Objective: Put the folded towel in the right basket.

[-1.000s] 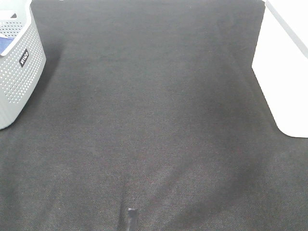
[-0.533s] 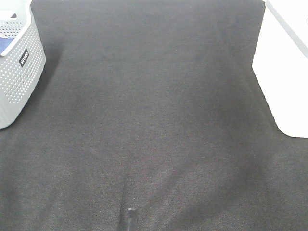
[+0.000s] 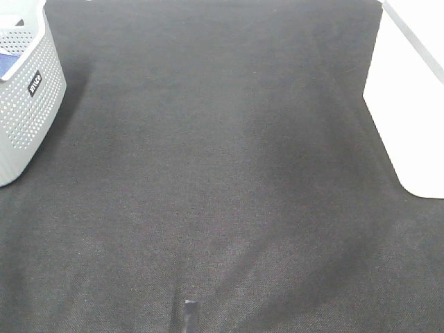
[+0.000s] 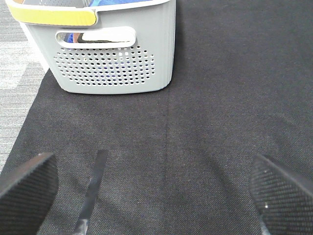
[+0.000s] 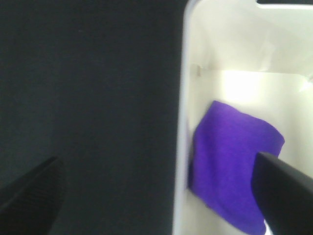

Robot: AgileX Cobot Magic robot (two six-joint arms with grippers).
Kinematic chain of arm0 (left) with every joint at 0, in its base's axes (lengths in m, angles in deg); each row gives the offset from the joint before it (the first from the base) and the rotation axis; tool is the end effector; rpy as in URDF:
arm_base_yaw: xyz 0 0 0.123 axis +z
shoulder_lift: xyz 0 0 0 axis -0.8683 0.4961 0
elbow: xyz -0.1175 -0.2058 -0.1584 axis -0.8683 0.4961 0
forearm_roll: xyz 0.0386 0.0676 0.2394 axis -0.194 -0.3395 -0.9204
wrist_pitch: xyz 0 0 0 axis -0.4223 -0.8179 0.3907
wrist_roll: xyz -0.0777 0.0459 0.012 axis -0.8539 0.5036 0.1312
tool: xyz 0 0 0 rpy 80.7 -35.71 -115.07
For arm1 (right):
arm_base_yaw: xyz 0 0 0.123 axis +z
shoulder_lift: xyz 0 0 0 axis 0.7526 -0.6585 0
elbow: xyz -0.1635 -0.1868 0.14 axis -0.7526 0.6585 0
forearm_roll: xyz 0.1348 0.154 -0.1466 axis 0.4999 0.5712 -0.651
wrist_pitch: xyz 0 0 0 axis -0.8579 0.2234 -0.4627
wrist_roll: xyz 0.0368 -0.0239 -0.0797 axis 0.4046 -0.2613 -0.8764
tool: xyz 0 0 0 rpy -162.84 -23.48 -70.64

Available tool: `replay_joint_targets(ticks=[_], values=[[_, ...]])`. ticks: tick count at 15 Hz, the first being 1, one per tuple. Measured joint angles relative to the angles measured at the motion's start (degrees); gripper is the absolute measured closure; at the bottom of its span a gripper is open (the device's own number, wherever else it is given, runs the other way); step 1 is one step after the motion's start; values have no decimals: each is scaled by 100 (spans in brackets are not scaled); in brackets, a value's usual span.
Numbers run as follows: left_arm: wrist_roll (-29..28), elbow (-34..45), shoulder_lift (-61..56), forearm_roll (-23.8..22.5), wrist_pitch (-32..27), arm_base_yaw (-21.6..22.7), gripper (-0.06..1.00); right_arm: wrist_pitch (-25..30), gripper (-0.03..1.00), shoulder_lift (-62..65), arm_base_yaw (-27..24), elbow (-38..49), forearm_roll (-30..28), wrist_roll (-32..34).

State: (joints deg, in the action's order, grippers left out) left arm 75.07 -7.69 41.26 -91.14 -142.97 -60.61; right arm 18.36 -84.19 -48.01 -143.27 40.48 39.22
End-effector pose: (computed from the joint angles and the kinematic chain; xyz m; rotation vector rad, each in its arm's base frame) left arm -0.0042 0.0047 0.2756 -0.0328 2.0372 0.0441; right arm 0.4017 0.0100 0.4134 -0.0262 2.4659 0.0694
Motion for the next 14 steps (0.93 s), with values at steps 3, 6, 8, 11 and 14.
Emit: replay_joint_targets(ticks=[3,6,8,11,14], values=[[0,0,0,0,0,0,-4,0,-1,1702,516,1621,-69,46],[0,0,0,0,0,0,-4,6,-1,3197,802,2962,-97,46],[0,0,0,0,0,0,-4,11,-1,4440,837,4165,-178,115],[0,0,0,0,0,0,-4,17,-1,6469,837,5890,-625,264],[0,0,0,0,0,0,-4,-63,-1,7993,837,6990,-796,212]])
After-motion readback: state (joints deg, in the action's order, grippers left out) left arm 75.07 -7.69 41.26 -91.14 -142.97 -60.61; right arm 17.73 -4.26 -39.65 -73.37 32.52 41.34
